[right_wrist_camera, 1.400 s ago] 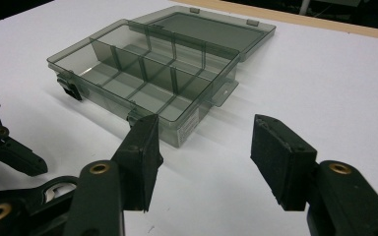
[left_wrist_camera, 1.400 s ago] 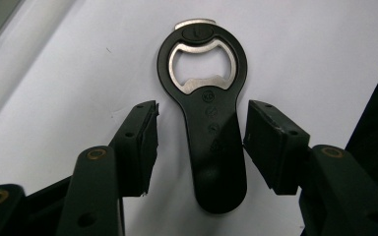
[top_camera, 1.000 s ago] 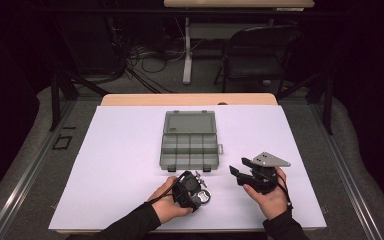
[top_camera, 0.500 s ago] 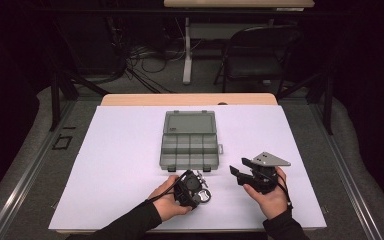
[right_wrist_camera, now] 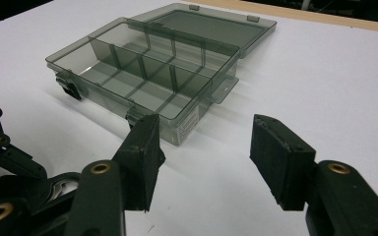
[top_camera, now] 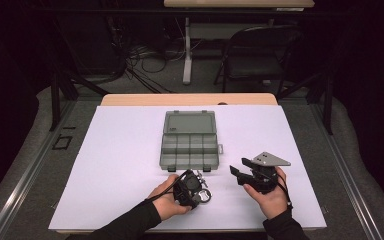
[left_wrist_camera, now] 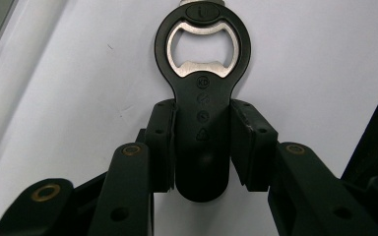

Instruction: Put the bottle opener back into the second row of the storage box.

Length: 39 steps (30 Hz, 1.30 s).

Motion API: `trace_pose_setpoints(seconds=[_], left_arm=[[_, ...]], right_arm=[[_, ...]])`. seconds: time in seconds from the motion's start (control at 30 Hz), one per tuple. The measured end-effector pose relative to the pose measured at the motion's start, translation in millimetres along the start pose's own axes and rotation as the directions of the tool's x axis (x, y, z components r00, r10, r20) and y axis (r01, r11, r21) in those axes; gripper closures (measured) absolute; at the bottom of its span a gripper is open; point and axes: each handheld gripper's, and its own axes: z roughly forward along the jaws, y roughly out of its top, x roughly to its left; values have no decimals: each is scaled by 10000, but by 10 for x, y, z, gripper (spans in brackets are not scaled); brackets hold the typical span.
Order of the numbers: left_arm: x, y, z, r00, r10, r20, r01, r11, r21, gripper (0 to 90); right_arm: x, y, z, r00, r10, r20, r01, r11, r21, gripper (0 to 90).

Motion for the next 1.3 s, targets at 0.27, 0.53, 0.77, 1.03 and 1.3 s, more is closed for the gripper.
trace_pose_setpoints(seconds=[0.27, 0.53, 0.77, 1.03, 1.3], left_arm=[[42, 2, -55, 10000, -28, 9, 29, 9999, -129, 642], [177, 36, -259, 9997, -177, -149, 171, 9991, -395, 642], [343, 61, -426, 9986, -448, -287, 429, 9971, -636, 643], [581, 105, -614, 9965, -701, -453, 666, 9950, -742, 642], [816, 124, -758, 9908, -1148, -722, 1078, 9897, -944, 642]], right_arm=[[-10, 1, -8, 10000, 14, 23, -14, 10000, -1, 452], [-15, 2, -14, 10000, 32, 54, -31, 10000, -51, 452], [-14, 2, -13, 10000, 36, 48, -36, 10000, -39, 453], [-17, 1, -11, 10000, 66, 55, -66, 10000, -26, 454], [-20, 0, -11, 10000, 72, 62, -72, 9999, -75, 454]])
